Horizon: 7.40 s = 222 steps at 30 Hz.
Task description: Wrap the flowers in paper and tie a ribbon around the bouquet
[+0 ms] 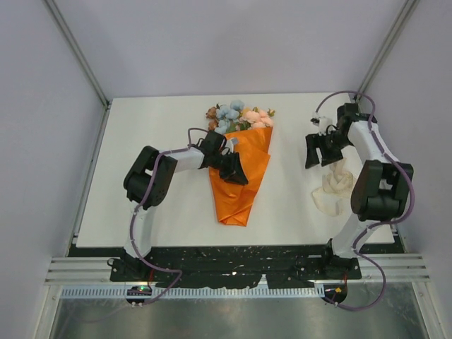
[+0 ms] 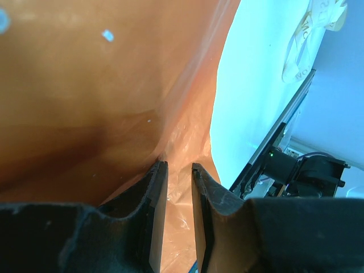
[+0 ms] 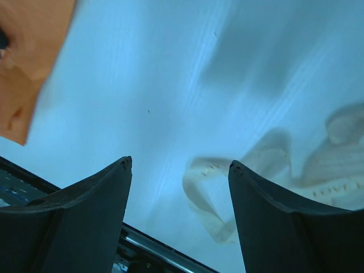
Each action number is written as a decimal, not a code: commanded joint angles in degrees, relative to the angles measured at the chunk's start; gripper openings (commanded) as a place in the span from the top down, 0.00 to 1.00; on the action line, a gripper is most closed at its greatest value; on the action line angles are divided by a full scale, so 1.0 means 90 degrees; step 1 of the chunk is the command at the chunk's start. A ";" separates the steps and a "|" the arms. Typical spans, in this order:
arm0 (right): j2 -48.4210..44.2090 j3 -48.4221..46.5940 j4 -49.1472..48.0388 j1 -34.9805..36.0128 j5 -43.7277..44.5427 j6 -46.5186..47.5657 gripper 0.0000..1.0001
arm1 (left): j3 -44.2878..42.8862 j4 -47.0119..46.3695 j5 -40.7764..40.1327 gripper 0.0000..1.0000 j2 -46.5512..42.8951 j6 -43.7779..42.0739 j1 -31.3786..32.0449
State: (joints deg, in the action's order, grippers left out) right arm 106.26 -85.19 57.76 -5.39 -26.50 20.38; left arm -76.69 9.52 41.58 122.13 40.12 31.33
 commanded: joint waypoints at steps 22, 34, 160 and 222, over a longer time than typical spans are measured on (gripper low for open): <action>-0.0145 -0.0344 0.0074 -0.0573 0.1687 0.1222 0.94 | 0.0220 0.0173 -0.0441 0.73 0.0102 -0.0171 0.0005; -0.1990 -0.2625 0.0370 -0.0564 -0.2073 0.0403 0.95 | 0.0171 0.0134 -0.0372 0.73 0.0219 -0.0083 -0.0014; 0.1026 0.2639 -0.8205 0.1077 -0.3246 -1.0019 0.94 | 0.3735 0.4440 -0.3565 1.00 -0.4839 -0.9935 0.3785; 0.1349 0.1357 -0.3890 0.0853 -0.2954 -0.5263 0.22 | -0.0464 0.0993 0.0301 0.71 -0.0122 -0.1928 0.0552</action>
State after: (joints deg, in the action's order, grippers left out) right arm 123.44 -77.65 18.90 2.04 -55.18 -32.49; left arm -79.90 20.69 44.66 120.55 21.69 37.34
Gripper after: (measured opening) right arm 0.747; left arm 0.298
